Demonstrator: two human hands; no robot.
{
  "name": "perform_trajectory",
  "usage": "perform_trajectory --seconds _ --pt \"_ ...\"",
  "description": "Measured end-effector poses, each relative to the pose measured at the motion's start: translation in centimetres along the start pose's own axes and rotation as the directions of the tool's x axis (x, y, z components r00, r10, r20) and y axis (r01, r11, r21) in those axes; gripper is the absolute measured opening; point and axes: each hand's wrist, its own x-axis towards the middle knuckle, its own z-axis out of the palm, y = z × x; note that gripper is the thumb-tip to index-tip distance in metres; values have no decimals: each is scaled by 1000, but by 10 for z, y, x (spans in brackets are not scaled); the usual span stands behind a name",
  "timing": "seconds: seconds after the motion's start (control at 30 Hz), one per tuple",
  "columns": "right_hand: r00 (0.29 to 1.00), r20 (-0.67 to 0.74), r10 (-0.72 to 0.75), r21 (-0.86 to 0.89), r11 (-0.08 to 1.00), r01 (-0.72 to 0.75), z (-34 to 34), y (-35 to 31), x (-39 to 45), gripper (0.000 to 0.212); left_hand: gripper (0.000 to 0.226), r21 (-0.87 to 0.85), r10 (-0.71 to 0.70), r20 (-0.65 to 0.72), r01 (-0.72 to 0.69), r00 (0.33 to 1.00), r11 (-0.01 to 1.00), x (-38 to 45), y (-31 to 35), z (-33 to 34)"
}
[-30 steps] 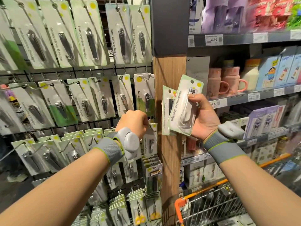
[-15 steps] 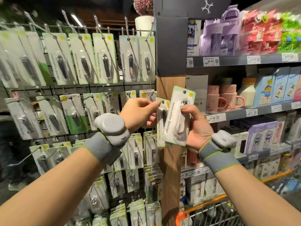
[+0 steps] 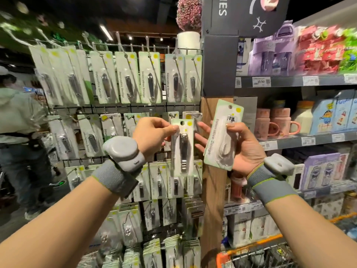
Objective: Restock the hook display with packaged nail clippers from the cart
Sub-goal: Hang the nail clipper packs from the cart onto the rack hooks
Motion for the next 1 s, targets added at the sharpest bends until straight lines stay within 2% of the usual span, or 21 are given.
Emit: perform_trajectory --seconds 0.1,0.2,0.3,0.43,0.57,0.6,0.7,0.83,0.9,0.93,1.0 --pt "998 15 55 -60 997 -54 23 19 4 57 23 -40 24 -9 -25 1000 999 -4 -7 -24" --pt "995 -55 80 -88 992 -85 43 45 16 62 28 -30 41 13 -40 999 999 -10 -13 -54" --pt "991 -126 49 -238 968 -78 65 73 23 44 28 -63 43 41 -40 998 997 -18 -18 -84" --pt "991 -129 28 -298 952 -66 94 109 30 2 22 -51 50 77 -46 996 998 -27 -31 -121" --pt "990 -136 27 -307 949 -68 110 140 37 46 18 -67 67 137 -58 988 996 -36 -41 -153" --pt "990 -133 47 -292 953 -85 115 145 38 46 19 -47 75 157 -68 985 997 -38 -43 -159" --pt "981 -109 162 -269 945 -186 123 157 40 10 13 44 105 149 -112 983 993 -41 -48 -171" --pt "962 -125 244 -304 913 -271 122 173 52 33 13 78 81 90 -88 993 993 -41 -64 -191" --pt "966 -119 231 -251 934 -254 118 176 56 49 13 99 61 91 -70 994 993 -44 -71 -200" --pt "968 -116 225 -215 945 -245 117 178 59 50 12 108 50 85 -59 995 992 -46 -75 -206" --pt "973 -117 199 -187 958 -219 115 182 63 37 10 106 16 73 -23 997 994 -51 -85 -217"
